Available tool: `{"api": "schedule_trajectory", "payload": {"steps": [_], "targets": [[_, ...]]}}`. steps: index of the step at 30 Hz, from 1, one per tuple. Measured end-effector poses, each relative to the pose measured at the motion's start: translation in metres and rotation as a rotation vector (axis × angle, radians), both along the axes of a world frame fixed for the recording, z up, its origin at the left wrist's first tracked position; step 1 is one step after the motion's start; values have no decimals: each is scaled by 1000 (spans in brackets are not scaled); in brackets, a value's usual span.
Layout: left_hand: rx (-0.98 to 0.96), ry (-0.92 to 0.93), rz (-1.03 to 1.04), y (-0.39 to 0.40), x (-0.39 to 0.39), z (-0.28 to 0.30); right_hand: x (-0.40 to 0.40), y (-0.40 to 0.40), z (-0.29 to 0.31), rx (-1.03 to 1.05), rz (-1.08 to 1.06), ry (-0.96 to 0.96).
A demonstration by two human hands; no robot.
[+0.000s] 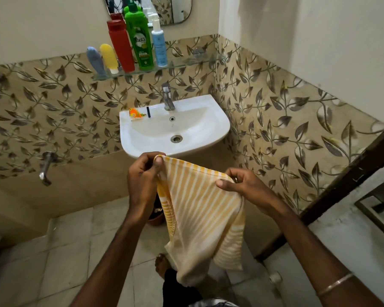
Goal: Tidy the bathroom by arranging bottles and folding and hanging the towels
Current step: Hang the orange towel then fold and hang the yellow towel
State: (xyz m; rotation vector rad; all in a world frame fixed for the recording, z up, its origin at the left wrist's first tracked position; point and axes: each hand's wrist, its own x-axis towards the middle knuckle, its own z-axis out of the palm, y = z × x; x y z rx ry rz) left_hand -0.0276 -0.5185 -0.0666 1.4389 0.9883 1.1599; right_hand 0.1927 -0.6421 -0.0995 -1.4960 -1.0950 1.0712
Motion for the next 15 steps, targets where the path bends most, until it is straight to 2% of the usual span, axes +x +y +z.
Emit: {"api": "schedule_trajectory", "payload": {"steps": [3,6,8,10,15], "targets": [[-83,59,-147,-2,-5,-16,-13,6,2,61,53,45],[-108,108,-489,-16,0,-30,-30,17,3,42,133,16],[-132,123,-633,-27,5,-41,-39,21,-1,1,171,-33],[-134,160,-673,-32,7,-55,-40,20,-9,-33,180,-87],[-61,439,-654,-35,0,-83,-39,5,-36,-71,205,-165]]}}
